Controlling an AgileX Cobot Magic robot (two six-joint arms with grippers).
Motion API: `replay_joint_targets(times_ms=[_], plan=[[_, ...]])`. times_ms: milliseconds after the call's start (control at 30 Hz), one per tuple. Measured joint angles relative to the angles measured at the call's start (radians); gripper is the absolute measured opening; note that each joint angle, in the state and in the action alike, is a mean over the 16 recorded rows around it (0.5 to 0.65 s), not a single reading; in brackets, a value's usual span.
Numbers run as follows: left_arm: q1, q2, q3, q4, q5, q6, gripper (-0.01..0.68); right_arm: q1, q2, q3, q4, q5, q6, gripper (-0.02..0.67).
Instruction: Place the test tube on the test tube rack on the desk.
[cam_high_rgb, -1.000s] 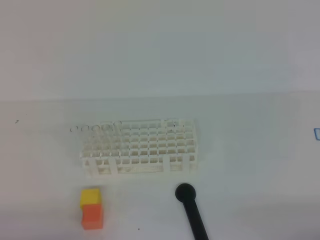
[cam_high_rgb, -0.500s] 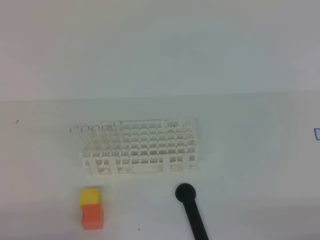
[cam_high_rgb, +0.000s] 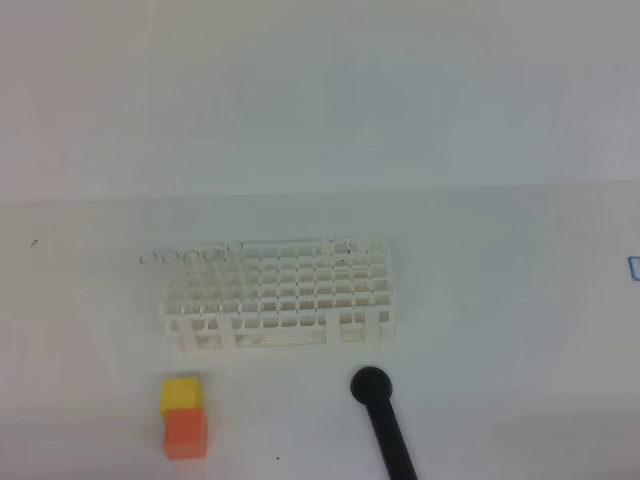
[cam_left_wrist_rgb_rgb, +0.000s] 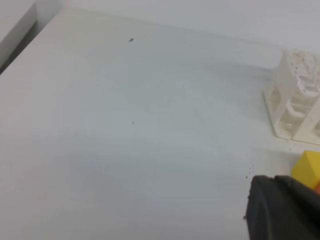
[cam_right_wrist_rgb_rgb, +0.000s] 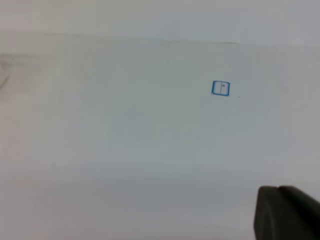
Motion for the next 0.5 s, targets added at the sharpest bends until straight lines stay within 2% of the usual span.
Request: replay_joint_targets(times_ms=[500], plan=[[0.000, -0.001, 0.002, -0.001, -0.008, -0.001, -0.001, 0.000, 0.000, 0.000, 0.000, 0.000, 0.000, -0.001]])
